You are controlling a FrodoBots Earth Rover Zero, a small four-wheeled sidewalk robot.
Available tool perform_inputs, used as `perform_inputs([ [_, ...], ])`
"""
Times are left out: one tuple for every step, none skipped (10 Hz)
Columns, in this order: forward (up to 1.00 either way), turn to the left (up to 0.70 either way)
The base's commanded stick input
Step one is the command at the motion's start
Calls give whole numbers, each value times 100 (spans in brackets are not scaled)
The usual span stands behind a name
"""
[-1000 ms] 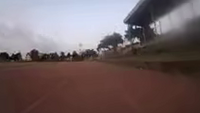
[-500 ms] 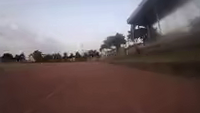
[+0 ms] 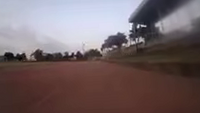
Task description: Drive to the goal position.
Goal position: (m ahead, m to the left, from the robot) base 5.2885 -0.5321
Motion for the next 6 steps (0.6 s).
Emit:
perform_inputs([
  [70, 0],
  [70, 0],
  [70, 0],
  [70, 0],
  [70, 0],
  [70, 0],
])
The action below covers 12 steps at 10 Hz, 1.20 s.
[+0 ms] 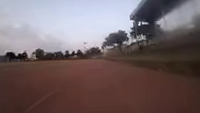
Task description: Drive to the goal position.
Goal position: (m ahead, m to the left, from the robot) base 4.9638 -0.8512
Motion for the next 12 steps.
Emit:
perform_inputs([
  [70, 0],
  [70, 0],
  [70, 0],
  [70, 0],
  [70, 0],
  [70, 0],
  [70, 0],
  [70, 0],
  [70, 0],
  [70, 0],
  [70, 0],
  [70, 0],
])
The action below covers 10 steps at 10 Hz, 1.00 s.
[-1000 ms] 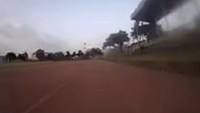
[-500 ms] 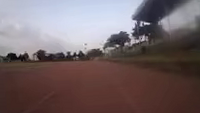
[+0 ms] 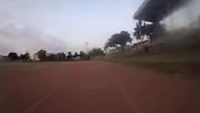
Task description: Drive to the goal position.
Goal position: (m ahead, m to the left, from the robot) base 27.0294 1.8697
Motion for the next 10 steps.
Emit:
perform_inputs([
  [70, 0],
  [70, -1],
  [70, -2],
  [70, -2],
  [70, -2],
  [70, -2],
  [70, -3],
  [70, -19],
  [70, -32],
  [70, -32],
])
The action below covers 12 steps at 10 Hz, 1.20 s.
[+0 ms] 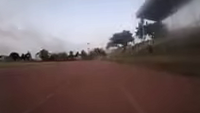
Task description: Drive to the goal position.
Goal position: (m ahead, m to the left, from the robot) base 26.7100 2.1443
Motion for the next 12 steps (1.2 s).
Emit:
perform_inputs([
  [70, -32],
  [70, -32],
  [70, -17],
  [70, 0],
  [70, 0],
  [70, 0],
  [70, 0],
  [70, 0],
  [70, 0],
  [70, 0],
  [70, 0],
  [70, -4],
])
